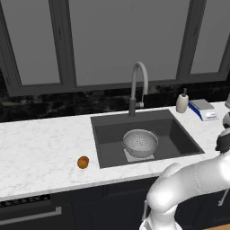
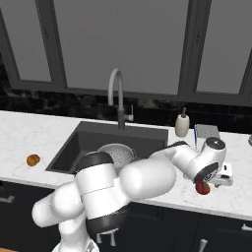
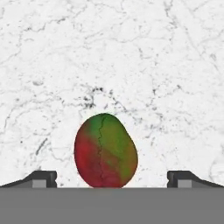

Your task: Put the colander in the sink, put the peach, mango in the colander, and turn on the sink faucet and pour water over the colander.

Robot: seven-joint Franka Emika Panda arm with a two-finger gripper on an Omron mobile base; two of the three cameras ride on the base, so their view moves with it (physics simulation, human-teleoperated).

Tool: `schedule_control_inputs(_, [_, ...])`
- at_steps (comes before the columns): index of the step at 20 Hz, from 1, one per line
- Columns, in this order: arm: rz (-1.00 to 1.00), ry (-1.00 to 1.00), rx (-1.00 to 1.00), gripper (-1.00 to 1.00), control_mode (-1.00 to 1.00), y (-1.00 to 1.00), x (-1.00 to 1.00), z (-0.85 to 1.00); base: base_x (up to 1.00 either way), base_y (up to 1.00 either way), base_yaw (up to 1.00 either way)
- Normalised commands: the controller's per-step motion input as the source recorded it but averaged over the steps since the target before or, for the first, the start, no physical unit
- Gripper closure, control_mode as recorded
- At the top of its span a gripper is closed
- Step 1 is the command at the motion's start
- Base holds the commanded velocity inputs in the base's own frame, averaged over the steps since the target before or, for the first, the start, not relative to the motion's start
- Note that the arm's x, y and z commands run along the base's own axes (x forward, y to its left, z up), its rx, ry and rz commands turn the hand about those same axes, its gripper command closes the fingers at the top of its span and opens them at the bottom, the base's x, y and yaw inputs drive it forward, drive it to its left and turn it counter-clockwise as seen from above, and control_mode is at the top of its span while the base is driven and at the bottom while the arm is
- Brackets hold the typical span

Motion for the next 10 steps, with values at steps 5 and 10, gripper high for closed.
schedule_control_inputs(5, [0.02,0.0,0.0,-1.0,-1.0,-0.13,0.16,-0.12,0.0,0.0,0.0])
schedule_control_inputs(10, [0.0,0.01,0.0,-1.0,-1.0,0.08,-0.09,-0.09,0.0,0.0,0.0])
